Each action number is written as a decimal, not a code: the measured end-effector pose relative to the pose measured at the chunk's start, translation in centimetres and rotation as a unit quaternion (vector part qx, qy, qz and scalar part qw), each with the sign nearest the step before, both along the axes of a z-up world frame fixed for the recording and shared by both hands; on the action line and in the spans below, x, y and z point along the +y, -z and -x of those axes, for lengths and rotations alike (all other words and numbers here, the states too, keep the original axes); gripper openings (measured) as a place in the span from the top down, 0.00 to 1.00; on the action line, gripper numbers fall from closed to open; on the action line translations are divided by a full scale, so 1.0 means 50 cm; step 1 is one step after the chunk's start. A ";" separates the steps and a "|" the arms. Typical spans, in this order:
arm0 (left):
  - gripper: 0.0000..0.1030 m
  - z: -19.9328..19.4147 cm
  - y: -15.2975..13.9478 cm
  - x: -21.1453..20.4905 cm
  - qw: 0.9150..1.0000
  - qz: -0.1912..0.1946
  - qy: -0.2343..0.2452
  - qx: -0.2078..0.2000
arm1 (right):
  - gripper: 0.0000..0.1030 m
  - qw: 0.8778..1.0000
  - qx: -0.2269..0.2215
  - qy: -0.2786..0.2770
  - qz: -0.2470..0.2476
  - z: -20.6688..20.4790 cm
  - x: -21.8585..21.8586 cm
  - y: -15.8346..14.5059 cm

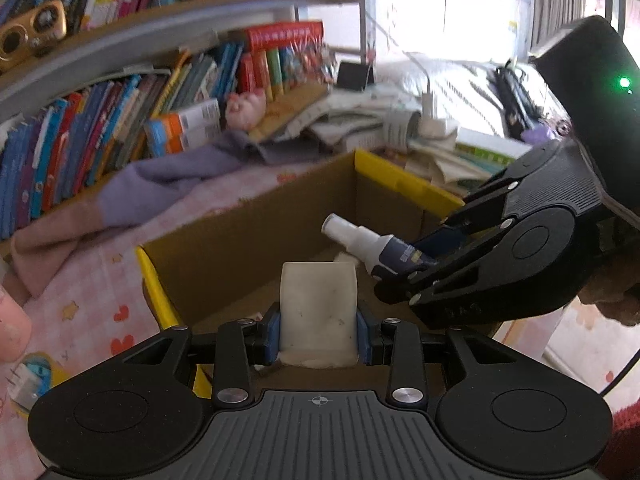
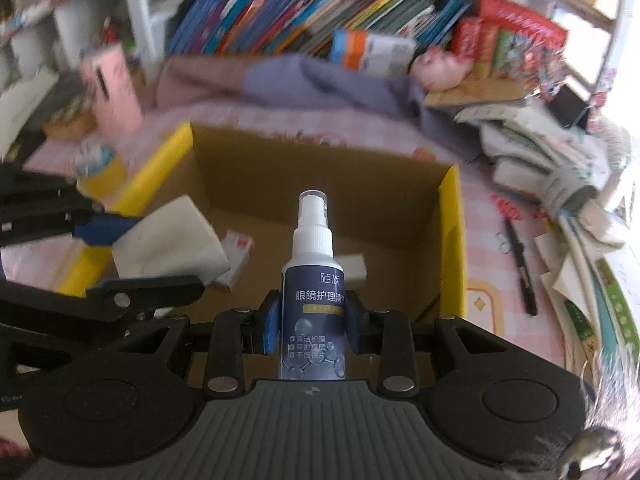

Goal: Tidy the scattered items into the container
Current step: 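Lower both items into the yellow box and open both tools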

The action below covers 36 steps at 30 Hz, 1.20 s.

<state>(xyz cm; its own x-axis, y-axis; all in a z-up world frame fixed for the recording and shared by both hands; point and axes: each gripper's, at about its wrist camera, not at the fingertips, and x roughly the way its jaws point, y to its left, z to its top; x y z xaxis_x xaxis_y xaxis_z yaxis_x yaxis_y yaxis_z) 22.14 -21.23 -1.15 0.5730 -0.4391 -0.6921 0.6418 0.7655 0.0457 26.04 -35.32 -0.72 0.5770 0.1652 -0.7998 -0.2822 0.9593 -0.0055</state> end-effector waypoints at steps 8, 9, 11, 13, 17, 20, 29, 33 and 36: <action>0.67 -0.015 0.041 -0.021 0.999 -0.023 0.000 0.031 | 0.70 0.996 0.052 -0.061 0.038 -0.025 0.009 0.068; 0.67 -0.017 0.042 -0.021 0.999 -0.023 -0.001 0.033 | 0.70 0.995 0.056 -0.067 0.041 -0.027 0.010 0.074; 0.67 -0.022 0.044 -0.021 0.999 -0.024 -0.004 0.038 | 0.70 0.994 0.064 -0.073 0.039 -0.032 0.010 0.079; 0.67 -0.027 0.046 -0.017 0.998 -0.019 -0.008 0.051 | 0.70 0.994 0.070 -0.081 0.037 -0.034 0.011 0.079; 0.67 -0.029 0.052 -0.014 0.998 -0.015 -0.015 0.063 | 0.70 0.992 0.083 -0.087 0.029 -0.038 0.008 0.081; 0.67 -0.027 0.052 -0.014 0.998 -0.015 -0.016 0.062 | 0.70 0.992 0.087 -0.089 0.028 -0.038 0.008 0.082; 0.67 -0.025 0.052 -0.019 0.998 -0.018 -0.017 0.059 | 0.70 0.990 0.105 -0.088 0.022 -0.042 0.005 0.086; 0.67 -0.021 0.051 -0.019 0.998 -0.019 -0.019 0.056 | 0.70 0.990 0.111 -0.088 0.020 -0.042 0.005 0.088; 0.66 -0.019 0.049 -0.018 0.998 -0.020 -0.022 0.053 | 0.70 0.990 0.110 -0.088 0.019 -0.041 0.004 0.088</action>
<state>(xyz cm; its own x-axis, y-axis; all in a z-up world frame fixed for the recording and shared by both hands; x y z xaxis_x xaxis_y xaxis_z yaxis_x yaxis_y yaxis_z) 23.07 -22.11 -3.62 0.5138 -0.3852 -0.7665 0.6103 0.7921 0.0110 28.07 -35.10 -5.13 0.3536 0.2155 -0.9102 -0.4429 0.8957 0.0400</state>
